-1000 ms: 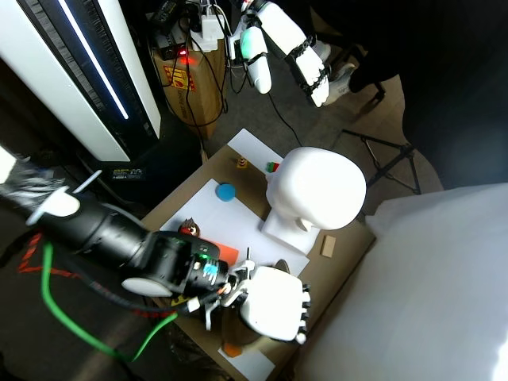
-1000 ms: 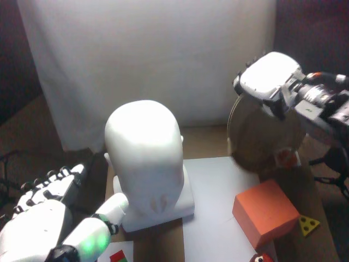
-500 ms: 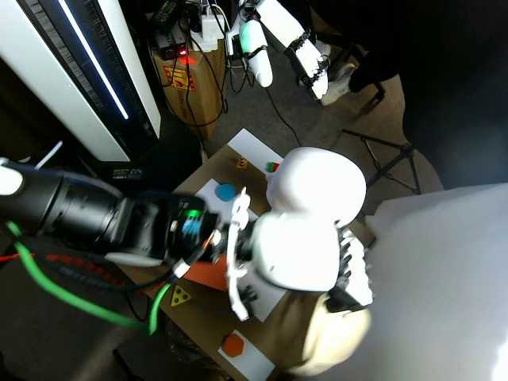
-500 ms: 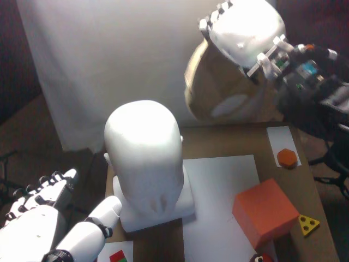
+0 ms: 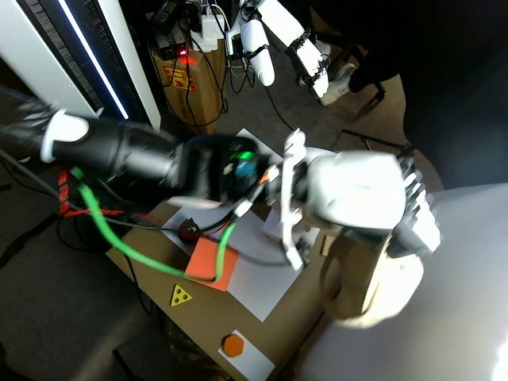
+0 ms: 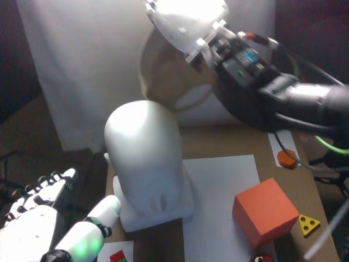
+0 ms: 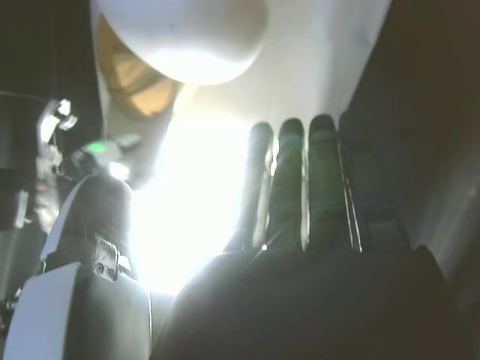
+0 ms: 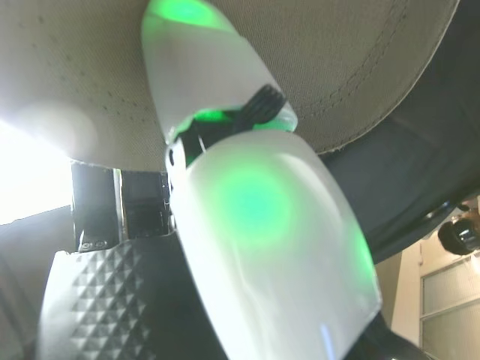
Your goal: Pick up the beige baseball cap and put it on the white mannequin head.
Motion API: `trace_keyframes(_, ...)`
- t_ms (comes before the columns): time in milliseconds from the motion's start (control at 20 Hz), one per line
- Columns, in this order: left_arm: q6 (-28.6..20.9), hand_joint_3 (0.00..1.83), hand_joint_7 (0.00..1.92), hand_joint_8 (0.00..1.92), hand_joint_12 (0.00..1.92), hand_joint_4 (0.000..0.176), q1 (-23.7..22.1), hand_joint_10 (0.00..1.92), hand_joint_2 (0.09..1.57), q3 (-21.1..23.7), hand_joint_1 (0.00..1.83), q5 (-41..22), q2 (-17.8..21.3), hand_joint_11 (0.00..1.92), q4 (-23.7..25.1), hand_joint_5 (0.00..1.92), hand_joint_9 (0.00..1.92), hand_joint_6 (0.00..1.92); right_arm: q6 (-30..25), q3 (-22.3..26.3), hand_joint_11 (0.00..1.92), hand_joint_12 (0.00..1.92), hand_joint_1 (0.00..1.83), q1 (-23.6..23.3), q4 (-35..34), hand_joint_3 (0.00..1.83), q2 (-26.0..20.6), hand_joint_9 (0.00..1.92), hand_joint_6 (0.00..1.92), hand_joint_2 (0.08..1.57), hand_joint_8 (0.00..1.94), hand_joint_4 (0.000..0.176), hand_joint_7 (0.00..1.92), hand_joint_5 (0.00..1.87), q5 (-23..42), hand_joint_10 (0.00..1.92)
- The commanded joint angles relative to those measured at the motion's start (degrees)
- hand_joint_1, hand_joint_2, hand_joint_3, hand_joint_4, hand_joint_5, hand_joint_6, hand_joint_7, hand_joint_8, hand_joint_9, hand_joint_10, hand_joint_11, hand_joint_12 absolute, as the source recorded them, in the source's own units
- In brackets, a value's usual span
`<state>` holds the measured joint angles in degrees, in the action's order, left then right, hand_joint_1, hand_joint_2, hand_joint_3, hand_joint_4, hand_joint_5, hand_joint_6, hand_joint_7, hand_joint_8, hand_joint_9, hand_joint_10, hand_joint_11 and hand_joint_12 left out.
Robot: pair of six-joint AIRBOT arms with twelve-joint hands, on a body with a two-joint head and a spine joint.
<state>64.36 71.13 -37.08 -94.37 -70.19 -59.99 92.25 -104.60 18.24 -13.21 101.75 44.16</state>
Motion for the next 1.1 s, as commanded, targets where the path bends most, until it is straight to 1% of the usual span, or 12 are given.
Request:
trace_keyframes(0,-0.63,0.00,0.16,0.00,0.41,0.000,0.07,0.00,1.16,-0.05,0.00,-5.80,0.26,0.00,3.23,0.17,0.14,0.00,0.93,-0.99,0.84,1.66,1.48,-1.47,0.96,0.00,0.38,0.90,0.94,1.12,0.90,0.000,0.96,0.86,6.37,1.22)
trace_keyframes(100,-0.80,0.00,0.16,0.00,0.42,0.000,0.31,0.00,1.16,0.04,0.00,-5.80,0.33,0.00,3.23,0.17,0.14,0.00,1.31,-1.44,0.84,1.66,1.48,-2.63,1.63,0.00,1.90,0.90,0.93,1.12,0.89,0.000,0.96,0.86,4.45,1.22)
trace_keyframes(150,-1.00,0.00,0.15,0.00,0.42,0.000,0.42,0.00,1.16,0.04,0.00,-5.80,0.36,0.00,3.22,0.16,0.14,0.00,1.41,-0.82,0.84,1.66,1.48,-2.82,2.53,0.00,2.20,0.90,0.93,1.12,0.89,0.000,0.96,0.86,4.16,1.22)
trace_keyframes(300,-1.40,0.00,0.15,0.00,0.40,0.000,0.60,0.00,1.16,0.00,0.00,-5.83,0.50,0.00,3.25,0.15,0.13,0.00,4.81,3.62,0.84,1.65,1.48,-1.69,3.32,0.00,1.90,0.90,0.94,1.12,0.89,0.000,0.96,0.87,6.01,1.21)
trace_keyframes(450,-1.46,0.00,0.15,0.00,0.40,0.000,0.69,0.00,1.16,-0.16,0.00,-6.38,0.61,0.00,3.48,0.15,0.13,0.00,7.37,10.38,0.83,1.66,1.48,1.45,6.04,0.00,0.07,0.91,0.94,1.12,0.89,0.000,0.96,0.87,9.35,1.21)
trace_keyframes(500,-1.50,0.00,0.15,0.00,0.44,0.000,0.70,0.00,1.16,-0.18,0.00,-6.38,0.64,0.00,3.47,0.15,0.14,0.00,8.43,11.75,0.83,1.66,1.48,2.00,6.30,0.00,-0.34,0.92,0.93,1.12,0.89,0.000,0.96,0.87,10.27,1.20)
trace_keyframes(550,-1.53,0.00,0.15,0.00,0.44,0.000,0.71,0.00,1.16,-0.28,0.00,-6.38,0.66,0.00,3.47,0.15,0.14,0.00,10.94,14.44,0.83,1.66,1.48,3.23,6.38,0.00,-1.14,0.92,0.93,1.12,0.89,0.000,0.96,0.87,12.67,1.20)
trace_keyframes(650,-1.89,0.00,0.15,0.00,0.42,0.000,0.71,0.00,1.16,-0.42,0.00,-6.38,0.69,0.00,3.50,0.15,0.14,0.00,13.93,18.05,0.83,1.66,1.48,5.27,6.42,0.00,-2.32,0.92,0.94,1.12,0.89,0.000,0.95,0.87,15.51,1.19)
trace_keyframes(750,-2.03,0.00,0.15,0.00,0.42,0.000,0.69,0.00,1.16,-0.48,0.00,-6.38,0.74,0.00,3.54,0.15,0.14,0.00,16.43,21.28,0.83,1.66,1.48,7.46,6.39,0.00,-3.48,0.93,0.94,1.12,0.89,0.000,0.95,0.86,18.43,1.18)
trace_keyframes(900,-2.64,0.00,0.16,0.00,0.44,0.000,0.84,0.00,1.17,-0.71,0.00,-6.38,1.04,0.00,4.08,0.16,0.15,0.00,20.00,26.76,0.84,1.65,1.49,10.72,4.30,0.00,-5.18,0.93,0.93,1.12,0.89,0.000,0.95,0.86,23.41,1.18)
trace_keyframes(1050,-3.09,0.00,0.18,0.00,0.48,0.000,1.02,0.00,1.17,-0.80,0.00,-6.65,1.04,0.00,4.14,0.19,0.17,0.01,20.88,30.64,0.83,1.66,1.49,13.50,3.39,0.00,-6.24,0.94,0.93,1.12,0.89,0.000,0.95,0.87,23.97,1.17)
